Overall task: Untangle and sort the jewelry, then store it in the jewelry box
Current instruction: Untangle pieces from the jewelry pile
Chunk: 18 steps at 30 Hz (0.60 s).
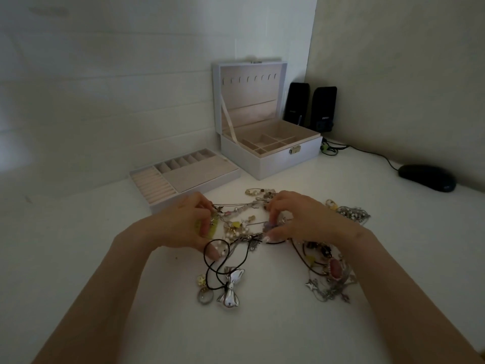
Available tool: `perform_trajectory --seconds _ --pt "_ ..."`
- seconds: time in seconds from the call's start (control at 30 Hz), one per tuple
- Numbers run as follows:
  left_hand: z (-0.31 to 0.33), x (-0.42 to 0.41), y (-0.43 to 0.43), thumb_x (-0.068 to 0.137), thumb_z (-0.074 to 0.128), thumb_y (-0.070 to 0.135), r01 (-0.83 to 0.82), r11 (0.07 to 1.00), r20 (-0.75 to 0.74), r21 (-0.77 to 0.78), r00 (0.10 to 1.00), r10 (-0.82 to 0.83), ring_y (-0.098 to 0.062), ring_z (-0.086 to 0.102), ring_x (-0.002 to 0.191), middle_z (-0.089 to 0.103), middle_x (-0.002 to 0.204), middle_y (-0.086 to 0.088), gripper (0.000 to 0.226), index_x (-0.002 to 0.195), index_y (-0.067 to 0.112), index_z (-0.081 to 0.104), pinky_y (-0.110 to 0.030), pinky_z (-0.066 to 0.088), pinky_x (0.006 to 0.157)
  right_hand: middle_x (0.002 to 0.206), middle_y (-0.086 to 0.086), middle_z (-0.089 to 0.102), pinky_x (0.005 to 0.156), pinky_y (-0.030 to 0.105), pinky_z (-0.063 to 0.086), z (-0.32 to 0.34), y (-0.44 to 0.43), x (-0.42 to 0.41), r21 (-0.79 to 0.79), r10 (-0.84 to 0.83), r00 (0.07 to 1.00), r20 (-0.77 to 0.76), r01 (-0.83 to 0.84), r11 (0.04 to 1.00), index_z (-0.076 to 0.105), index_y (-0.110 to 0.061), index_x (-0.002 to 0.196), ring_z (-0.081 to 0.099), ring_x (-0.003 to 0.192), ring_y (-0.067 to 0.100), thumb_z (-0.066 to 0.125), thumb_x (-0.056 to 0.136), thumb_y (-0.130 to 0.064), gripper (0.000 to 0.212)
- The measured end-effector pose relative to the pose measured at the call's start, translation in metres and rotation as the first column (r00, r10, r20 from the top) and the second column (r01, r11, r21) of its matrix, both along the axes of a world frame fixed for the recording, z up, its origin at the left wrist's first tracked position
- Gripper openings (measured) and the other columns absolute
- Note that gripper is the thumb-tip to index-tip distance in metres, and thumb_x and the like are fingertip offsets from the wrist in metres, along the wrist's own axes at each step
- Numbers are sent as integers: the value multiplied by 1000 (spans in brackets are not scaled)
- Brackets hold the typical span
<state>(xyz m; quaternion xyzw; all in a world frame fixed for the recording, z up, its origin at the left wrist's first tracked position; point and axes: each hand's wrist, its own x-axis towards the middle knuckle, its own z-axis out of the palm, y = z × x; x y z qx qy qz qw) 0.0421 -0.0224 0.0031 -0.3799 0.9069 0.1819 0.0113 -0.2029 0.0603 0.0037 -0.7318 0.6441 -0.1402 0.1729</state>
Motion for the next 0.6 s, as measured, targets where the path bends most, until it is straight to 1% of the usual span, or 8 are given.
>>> perform_trajectory --seconds 0.07,0.1,0.17,0.27,0.33,0.43,0.53,0.6 --pt "1 0 2 35 58 79 -4 1000 18 0 1000 4 -6 31 117 35 119 14 57 65 32 50 -25 33 103 107 -11 56 87 26 44 6 2 -2 -65 -60 986 153 71 995 64 -26 84 53 100 5 73 77 -44 21" --pt "1 -1 2 40 60 77 -8 1000 9 -19 1000 8 -6 33 115 37 118 15 52 66 33 51 -25 34 100 101 -10 58 81 23 45 9 3 -6 -143 -133 977 164 157 977 63 -26 84 54 92 4 71 80 -40 16" --pt "0 -3 0 63 70 63 -4 993 -71 -116 997 -5 -7 39 111 45 116 14 33 70 35 54 -27 37 96 97 -5 60 70 22 43 12 4 -19 -270 -365 929 60 367 890 63 -25 88 56 83 8 66 87 -32 8" --pt "-5 -10 0 81 58 51 -41 980 -333 -193 942 -26 -9 52 98 56 101 10 23 87 29 62 -36 46 88 108 5 61 71 27 38 6 4 -42 -215 -609 765 -207 572 792 63 -16 104 59 96 23 59 91 -33 22" --pt "-10 -18 4 83 56 40 -25 973 -349 -231 935 -59 -7 51 95 55 97 13 18 96 28 62 -35 46 86 112 8 60 70 29 37 1 4 -50 -128 -618 718 -321 614 779 59 -13 110 58 100 26 56 92 -39 32" --pt "-18 -27 8 88 62 28 71 965 -235 -254 963 -133 -8 46 100 52 103 12 15 103 31 61 -32 41 90 115 9 60 74 30 40 0 2 -47 -61 -572 759 -311 584 809 59 -13 114 57 104 26 55 93 -37 32" --pt "-18 -23 5 85 64 39 64 980 -192 -187 976 -101 -7 48 102 54 108 13 16 99 34 59 -34 42 92 118 7 59 80 29 41 0 0 -36 -75 -513 834 -201 510 857 61 -15 113 55 105 23 56 94 -27 24" --pt "-14 -20 3 75 62 60 46 993 -162 -111 985 -64 -7 49 105 55 111 13 27 91 40 56 -36 43 93 112 4 60 73 26 42 -2 -2 -29 -75 -469 881 -64 464 883 63 -19 110 56 93 17 57 93 -21 18"
